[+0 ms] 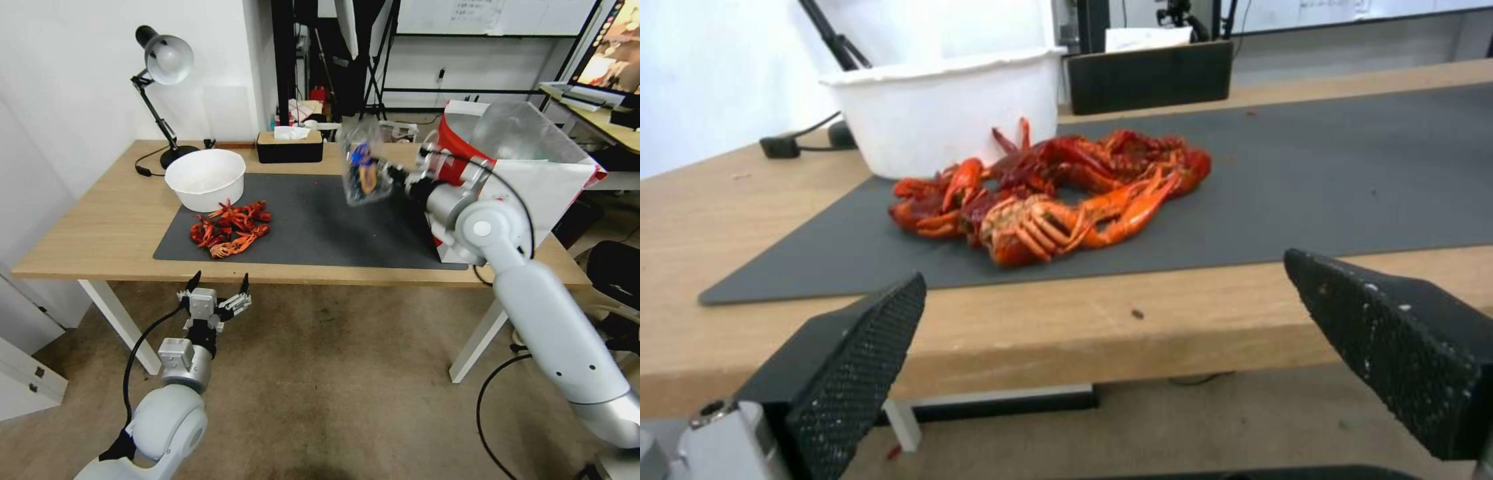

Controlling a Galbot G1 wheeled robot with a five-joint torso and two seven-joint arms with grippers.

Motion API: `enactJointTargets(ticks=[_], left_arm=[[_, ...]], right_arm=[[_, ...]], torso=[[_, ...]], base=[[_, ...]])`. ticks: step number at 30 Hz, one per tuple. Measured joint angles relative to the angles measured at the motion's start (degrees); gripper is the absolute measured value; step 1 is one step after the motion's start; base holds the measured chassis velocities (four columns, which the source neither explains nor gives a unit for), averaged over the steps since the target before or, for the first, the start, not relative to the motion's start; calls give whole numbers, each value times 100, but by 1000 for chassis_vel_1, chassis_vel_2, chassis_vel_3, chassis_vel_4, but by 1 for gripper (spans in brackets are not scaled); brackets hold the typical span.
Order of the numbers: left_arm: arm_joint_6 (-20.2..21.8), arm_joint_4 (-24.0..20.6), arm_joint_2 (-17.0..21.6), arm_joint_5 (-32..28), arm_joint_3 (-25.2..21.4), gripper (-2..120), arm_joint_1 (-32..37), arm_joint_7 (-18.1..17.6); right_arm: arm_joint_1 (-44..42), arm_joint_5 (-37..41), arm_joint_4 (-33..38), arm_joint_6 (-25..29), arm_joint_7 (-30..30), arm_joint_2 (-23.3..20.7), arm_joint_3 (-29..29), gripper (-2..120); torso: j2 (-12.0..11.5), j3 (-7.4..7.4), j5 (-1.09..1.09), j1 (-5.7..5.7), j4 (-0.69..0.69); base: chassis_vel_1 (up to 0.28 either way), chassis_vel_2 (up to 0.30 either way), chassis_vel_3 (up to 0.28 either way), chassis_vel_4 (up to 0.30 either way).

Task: Close the takeout container lid, then place the container into the takeout bag.

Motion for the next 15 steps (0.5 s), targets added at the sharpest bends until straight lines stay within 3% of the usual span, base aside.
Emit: enactJointTargets(ticks=[5,8,15], left_arm=[[-51,54,-44,44,2,100,33,10],[-100,114,-84,70,50,100,40,15],[-111,197,-128,76,186,100,-48,16]], right_arm=[[54,-767,183,301,370,-267,242,0],[-44,-2145,296,377,968,-829,581,0],[-308,-2437,385,259,1422,-1351,888,0]], torso=[[0,0,0,0,0],[0,0,2,0,-2],[1,0,0,0,-2]], base=[[0,0,0,0],[0,0,0,0],[0,0,0,0]])
